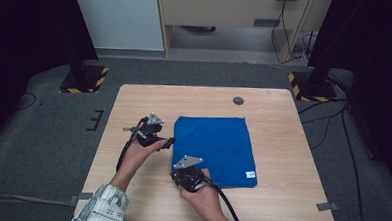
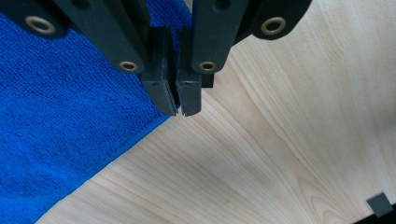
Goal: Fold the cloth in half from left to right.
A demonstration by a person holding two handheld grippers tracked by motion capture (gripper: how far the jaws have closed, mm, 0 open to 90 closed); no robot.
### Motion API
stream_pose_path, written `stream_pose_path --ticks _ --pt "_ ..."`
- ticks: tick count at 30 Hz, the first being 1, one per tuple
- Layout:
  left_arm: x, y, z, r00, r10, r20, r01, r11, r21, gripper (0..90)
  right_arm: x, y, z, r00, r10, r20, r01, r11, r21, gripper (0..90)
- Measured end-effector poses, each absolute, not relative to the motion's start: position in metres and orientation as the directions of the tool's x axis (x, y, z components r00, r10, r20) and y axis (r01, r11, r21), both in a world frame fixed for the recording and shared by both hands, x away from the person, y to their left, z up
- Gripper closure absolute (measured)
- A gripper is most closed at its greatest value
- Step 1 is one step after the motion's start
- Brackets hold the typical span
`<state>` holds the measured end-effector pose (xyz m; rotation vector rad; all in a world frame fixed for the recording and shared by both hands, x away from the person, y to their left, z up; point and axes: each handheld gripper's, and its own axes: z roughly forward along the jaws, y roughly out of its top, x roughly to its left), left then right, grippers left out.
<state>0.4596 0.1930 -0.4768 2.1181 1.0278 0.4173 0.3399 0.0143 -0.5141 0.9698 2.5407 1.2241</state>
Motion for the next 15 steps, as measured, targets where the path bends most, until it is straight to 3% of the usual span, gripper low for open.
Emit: stream_pose_path --ticks 15 --pt "0.498 0.190 -0.486 0.667 0.745 0.000 0.502 -0.449 0.740 27.2 0.328 0.039 -0.518 -0.786 0.599 0.154 0.484 0.440 0.756 87.0"
